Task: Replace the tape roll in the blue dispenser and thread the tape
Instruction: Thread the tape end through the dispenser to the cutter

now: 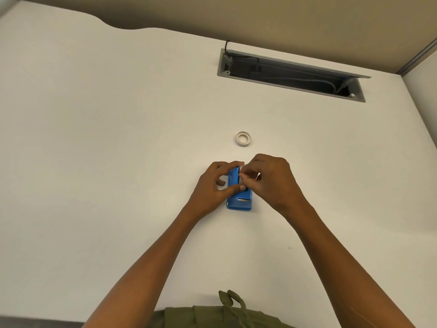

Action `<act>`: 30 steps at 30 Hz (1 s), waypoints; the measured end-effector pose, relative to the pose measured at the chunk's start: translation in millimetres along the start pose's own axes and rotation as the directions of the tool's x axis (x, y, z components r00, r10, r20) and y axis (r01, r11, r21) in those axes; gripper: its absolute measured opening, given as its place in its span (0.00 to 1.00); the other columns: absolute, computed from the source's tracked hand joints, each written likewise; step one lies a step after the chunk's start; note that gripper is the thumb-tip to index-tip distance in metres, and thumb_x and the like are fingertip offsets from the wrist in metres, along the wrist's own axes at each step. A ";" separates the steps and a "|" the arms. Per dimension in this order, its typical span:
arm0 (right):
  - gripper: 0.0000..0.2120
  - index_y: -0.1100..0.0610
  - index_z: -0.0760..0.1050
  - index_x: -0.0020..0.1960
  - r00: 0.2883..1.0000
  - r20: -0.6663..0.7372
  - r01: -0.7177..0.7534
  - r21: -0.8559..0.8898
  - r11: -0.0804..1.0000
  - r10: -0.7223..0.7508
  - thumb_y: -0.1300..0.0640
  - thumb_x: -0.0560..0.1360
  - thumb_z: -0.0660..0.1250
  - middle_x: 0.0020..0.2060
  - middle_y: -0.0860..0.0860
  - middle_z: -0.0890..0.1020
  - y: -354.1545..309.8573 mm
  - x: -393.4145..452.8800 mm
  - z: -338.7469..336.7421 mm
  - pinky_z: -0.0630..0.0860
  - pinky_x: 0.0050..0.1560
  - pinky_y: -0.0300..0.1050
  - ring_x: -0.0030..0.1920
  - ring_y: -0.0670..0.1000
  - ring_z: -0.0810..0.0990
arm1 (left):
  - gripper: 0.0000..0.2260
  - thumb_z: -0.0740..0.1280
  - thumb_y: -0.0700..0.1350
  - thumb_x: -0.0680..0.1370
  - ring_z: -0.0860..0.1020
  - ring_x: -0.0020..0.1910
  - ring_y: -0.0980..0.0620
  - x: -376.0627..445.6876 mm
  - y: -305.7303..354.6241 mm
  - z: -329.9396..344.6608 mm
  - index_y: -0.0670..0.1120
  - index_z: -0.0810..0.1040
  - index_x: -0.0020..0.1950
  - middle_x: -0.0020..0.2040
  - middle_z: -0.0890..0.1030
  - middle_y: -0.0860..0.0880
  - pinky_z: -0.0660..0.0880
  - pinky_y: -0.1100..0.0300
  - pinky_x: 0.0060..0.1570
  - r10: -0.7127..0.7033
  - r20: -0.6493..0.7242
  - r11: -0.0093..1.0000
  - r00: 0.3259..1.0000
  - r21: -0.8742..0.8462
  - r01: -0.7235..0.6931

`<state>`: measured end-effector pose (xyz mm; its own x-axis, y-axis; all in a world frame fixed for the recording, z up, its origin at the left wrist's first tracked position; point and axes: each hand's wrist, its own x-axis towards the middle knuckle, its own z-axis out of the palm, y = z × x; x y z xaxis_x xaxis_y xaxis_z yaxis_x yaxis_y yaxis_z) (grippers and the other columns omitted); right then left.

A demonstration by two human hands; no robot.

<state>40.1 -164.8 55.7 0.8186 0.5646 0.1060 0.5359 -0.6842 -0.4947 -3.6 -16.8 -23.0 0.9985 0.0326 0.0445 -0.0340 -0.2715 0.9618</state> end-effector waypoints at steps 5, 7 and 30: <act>0.04 0.59 0.78 0.45 1.000 0.011 0.030 -0.100 0.995 -0.029 0.60 0.74 0.65 0.40 0.54 0.78 1.3 -0.6 2.4 0.73 0.39 0.47 0.39 0.51 0.74 | 0.22 0.72 0.49 0.71 0.74 0.53 0.60 -0.1 -1.8 0.7 0.63 0.68 0.60 0.58 0.73 0.54 0.73 0.70 0.47 -0.004 0.001 1.000 1.000 -0.010 0.004; 0.05 0.59 0.77 0.46 0.999 0.043 0.025 -0.102 0.995 -0.020 0.59 0.75 0.64 0.42 0.54 0.77 3.1 1.2 2.6 0.74 0.42 0.50 0.43 0.52 0.75 | 0.23 0.72 0.49 0.71 0.74 0.53 0.62 0.4 -2.9 0.4 0.64 0.67 0.60 0.57 0.73 0.55 0.73 0.70 0.47 -0.009 0.000 1.000 1.000 -0.006 0.009; 0.06 0.56 0.75 0.46 0.982 0.035 -0.188 0.171 0.967 0.184 0.57 0.78 0.60 0.44 0.51 0.78 14.2 9.7 6.5 0.75 0.47 0.54 0.43 0.50 0.75 | 0.17 0.68 0.60 0.68 0.73 0.52 0.67 1.1 -1.8 2.6 0.77 0.67 0.52 0.52 0.73 0.65 0.74 0.72 0.44 -0.038 -0.040 0.999 0.998 -0.007 0.038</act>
<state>54.4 -166.1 44.1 0.8956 0.4445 -0.0174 0.3294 -0.6888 -0.6458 -2.3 -18.7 -25.4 0.9965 0.0813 0.0184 0.0036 -0.2631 0.9648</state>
